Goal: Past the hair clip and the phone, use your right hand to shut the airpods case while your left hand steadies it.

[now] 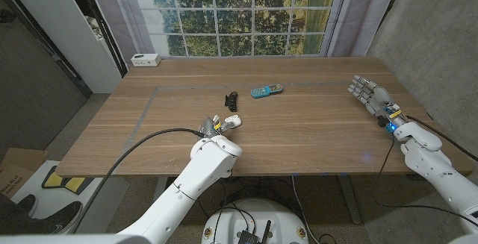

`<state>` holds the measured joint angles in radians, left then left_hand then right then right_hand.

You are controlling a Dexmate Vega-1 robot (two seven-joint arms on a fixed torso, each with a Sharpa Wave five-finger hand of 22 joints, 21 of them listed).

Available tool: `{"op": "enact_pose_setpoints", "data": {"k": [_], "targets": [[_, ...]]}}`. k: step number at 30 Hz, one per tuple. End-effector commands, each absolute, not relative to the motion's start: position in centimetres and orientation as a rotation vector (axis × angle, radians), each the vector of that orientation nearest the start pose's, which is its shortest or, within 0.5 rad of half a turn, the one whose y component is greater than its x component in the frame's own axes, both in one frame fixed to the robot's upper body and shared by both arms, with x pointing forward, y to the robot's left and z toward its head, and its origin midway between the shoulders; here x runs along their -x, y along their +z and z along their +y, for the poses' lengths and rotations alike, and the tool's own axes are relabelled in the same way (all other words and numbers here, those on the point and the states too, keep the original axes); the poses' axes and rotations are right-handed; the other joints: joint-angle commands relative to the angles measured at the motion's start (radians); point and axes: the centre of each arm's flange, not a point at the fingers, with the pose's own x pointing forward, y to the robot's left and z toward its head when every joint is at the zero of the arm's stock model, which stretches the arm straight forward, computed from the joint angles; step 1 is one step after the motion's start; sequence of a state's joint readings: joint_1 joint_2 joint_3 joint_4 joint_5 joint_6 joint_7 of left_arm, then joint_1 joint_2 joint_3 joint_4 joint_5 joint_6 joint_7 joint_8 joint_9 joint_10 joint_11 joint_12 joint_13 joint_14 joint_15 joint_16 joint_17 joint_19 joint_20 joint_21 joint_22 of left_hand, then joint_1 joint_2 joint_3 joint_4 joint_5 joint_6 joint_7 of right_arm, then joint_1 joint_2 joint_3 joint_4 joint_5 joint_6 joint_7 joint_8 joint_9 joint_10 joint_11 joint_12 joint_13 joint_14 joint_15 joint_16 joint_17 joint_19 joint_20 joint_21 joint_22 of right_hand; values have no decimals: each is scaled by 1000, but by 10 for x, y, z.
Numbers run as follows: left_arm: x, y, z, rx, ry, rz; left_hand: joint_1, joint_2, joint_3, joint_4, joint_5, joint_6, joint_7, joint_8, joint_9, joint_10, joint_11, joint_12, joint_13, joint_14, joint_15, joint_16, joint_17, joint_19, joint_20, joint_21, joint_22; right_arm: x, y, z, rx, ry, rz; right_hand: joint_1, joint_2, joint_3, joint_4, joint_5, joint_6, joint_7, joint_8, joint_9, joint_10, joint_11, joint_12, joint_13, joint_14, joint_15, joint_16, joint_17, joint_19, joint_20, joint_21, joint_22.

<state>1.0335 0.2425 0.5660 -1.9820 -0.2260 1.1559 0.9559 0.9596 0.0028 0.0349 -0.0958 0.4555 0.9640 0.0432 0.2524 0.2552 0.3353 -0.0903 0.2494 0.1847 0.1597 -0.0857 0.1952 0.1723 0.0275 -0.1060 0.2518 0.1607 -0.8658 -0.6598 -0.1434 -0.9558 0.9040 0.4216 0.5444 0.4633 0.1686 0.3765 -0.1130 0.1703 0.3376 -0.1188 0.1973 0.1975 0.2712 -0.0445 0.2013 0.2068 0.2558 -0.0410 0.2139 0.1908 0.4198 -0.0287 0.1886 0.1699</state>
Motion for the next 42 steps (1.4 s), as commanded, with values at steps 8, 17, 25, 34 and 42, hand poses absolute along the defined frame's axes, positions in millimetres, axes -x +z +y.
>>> {"op": "enact_pose_setpoints", "data": {"k": [8,17,25,34,42], "targets": [[-551,-149,138,-385,421,-25,117,75,19,-31,-35,129,-75,56,61,94,-16,-15,9,66,15,-10,1,201,204,-12,32,-617,-60,-499,-63,221,-636,13,1,-1,-3,6,8,0,3,5,1,4,3,3,2,-87,0,2,1,4,5,2],[-533,-149,139,-349,453,-195,147,107,23,-30,-69,116,-82,67,103,117,-56,-10,16,82,-25,-6,2,204,194,-10,37,-620,-58,-500,-56,236,-646,12,2,-2,-3,6,8,-1,3,5,0,5,3,3,2,-87,0,2,1,4,5,2],[-519,-138,139,-349,483,-298,165,121,25,-31,-91,101,-94,73,130,143,-83,-3,20,97,-49,-4,3,211,197,-3,43,-620,-58,-494,-46,252,-650,12,1,-2,-2,6,9,-2,3,5,-1,4,2,3,2,-86,1,2,1,4,5,2],[-502,-117,142,-400,459,-411,174,131,24,-27,-116,88,-97,81,157,147,-99,-6,25,100,-53,-5,5,210,205,1,49,-615,-54,-485,-11,268,-660,12,2,-2,-3,6,9,-1,3,5,1,2,3,3,2,-87,0,2,1,4,5,2],[-490,-92,143,-446,430,-495,176,130,18,-23,-131,85,-103,88,175,124,-95,-17,27,81,-49,-11,6,197,208,-1,51,-607,-38,-481,57,286,-700,21,-3,0,-11,7,22,0,8,5,1,4,3,3,2,-87,-2,-1,-1,6,5,2]]}}
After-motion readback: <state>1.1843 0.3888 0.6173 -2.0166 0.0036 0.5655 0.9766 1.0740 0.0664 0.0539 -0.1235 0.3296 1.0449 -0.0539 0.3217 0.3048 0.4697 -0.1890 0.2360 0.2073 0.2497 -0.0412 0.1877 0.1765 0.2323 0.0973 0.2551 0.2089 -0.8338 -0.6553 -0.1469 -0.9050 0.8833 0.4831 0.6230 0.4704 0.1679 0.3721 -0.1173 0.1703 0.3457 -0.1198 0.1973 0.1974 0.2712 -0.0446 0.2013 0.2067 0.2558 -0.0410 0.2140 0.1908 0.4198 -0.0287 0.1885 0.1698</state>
